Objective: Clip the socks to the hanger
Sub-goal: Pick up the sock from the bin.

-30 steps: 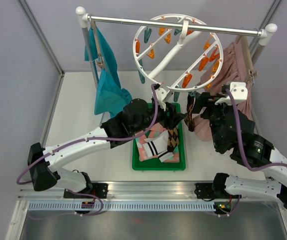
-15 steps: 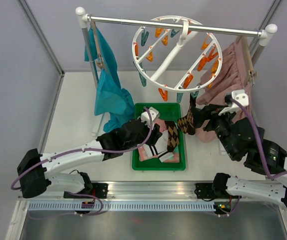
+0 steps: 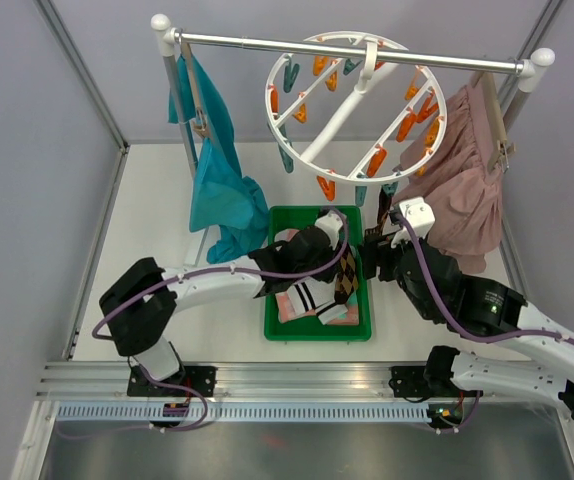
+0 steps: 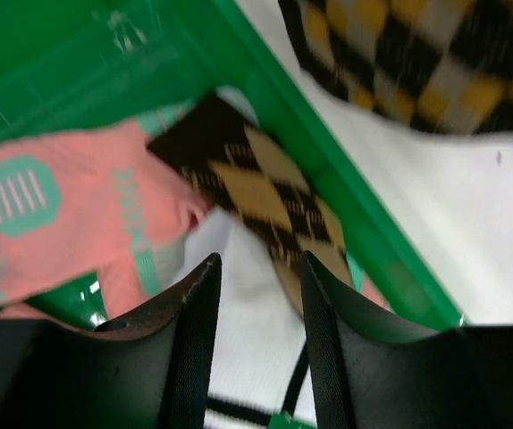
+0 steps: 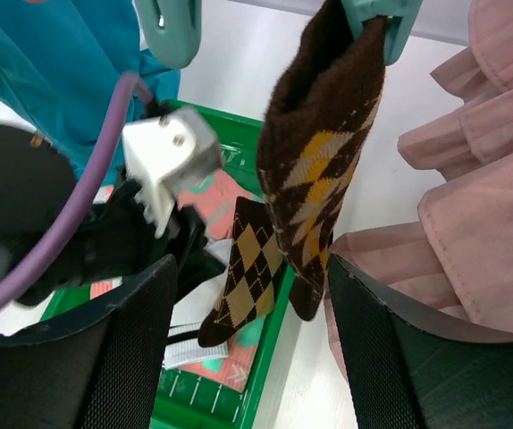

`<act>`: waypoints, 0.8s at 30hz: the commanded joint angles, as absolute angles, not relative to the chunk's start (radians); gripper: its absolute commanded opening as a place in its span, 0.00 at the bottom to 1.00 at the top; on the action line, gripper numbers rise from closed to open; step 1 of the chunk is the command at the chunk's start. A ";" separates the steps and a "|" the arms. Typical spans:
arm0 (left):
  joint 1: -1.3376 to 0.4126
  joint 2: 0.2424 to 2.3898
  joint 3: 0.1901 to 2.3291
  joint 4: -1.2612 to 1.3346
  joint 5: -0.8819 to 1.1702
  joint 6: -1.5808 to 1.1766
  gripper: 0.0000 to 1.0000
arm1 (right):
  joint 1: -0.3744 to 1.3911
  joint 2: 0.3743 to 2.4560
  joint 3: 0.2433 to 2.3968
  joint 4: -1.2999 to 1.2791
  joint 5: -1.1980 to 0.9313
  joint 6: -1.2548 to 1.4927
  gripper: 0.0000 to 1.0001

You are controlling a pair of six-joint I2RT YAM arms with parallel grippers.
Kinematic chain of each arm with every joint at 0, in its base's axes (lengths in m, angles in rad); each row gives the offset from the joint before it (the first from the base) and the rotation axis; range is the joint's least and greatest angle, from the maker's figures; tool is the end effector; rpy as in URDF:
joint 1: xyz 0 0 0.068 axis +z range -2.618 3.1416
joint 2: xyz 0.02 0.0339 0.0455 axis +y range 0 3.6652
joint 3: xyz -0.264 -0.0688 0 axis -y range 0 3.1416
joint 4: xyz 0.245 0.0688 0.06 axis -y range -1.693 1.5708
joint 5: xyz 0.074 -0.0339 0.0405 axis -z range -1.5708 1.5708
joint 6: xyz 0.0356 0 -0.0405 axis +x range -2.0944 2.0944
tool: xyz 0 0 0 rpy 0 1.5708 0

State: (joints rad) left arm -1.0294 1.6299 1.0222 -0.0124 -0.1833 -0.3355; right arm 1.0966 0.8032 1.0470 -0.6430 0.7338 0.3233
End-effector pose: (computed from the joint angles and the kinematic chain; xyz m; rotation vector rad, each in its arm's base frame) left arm 0.1909 -0.3049 0.2231 0.6604 2.1375 -0.5661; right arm 0.0908 0.1248 0.3818 -0.2556 1.8539 0.2557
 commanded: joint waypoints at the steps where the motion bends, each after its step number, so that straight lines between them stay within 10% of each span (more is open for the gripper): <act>1: -0.990 1.683 1.135 0.025 -0.192 -0.428 0.47 | 1.098 0.808 1.045 -0.614 0.749 0.341 0.74; 24: -0.950 1.859 1.279 -0.106 -0.299 -0.595 0.54 | 1.100 0.784 1.081 -0.643 0.776 0.319 0.75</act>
State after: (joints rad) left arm -0.9611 1.8286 1.2358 -0.1131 -0.2848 -0.5457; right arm 1.0966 0.7872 1.0462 -0.6445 0.7574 0.3256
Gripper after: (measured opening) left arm 0.535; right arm 0.746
